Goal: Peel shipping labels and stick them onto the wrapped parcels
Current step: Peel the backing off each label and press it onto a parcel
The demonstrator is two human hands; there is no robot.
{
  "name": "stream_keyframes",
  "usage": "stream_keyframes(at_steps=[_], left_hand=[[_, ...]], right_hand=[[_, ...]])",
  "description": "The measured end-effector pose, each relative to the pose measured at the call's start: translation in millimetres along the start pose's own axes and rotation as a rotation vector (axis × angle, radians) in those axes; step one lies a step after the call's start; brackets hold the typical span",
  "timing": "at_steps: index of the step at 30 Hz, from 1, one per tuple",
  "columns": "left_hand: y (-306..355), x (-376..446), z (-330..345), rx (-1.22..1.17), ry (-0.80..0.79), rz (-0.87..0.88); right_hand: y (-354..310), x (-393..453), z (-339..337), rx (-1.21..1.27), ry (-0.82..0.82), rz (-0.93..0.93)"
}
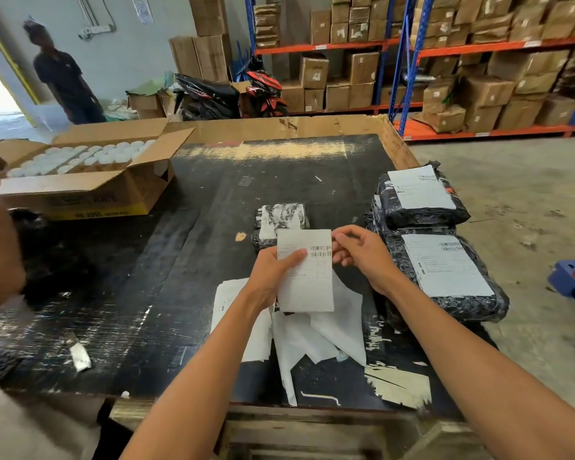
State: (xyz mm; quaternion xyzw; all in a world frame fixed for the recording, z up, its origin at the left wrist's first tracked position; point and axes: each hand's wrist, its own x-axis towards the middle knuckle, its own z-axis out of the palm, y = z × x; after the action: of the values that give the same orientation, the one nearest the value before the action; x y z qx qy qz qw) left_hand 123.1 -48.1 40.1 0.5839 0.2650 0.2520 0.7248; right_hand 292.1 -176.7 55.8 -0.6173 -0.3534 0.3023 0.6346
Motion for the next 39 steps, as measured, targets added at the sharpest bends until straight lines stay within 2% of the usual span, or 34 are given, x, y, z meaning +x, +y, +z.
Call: stream_keyframes(at_steps=[6, 11, 24, 39], left_hand=[[0, 0, -1, 0.039, -0.02, 0.012], [2, 1, -3, 0.068, -0.023, 0.008], [11, 3, -6, 0.075, -0.034, 0.032], [10, 1, -7, 0.094, -0.02, 0.021]], right_hand=[[0, 2, -2, -0.207, 0.015, -0.07], [-1, 2, -2, -0.281, 0.018, -0.083], [1, -3, 0, -0.117, -0.166, -0.083], [5, -4, 2, -0.251, -0.111, -0.078]])
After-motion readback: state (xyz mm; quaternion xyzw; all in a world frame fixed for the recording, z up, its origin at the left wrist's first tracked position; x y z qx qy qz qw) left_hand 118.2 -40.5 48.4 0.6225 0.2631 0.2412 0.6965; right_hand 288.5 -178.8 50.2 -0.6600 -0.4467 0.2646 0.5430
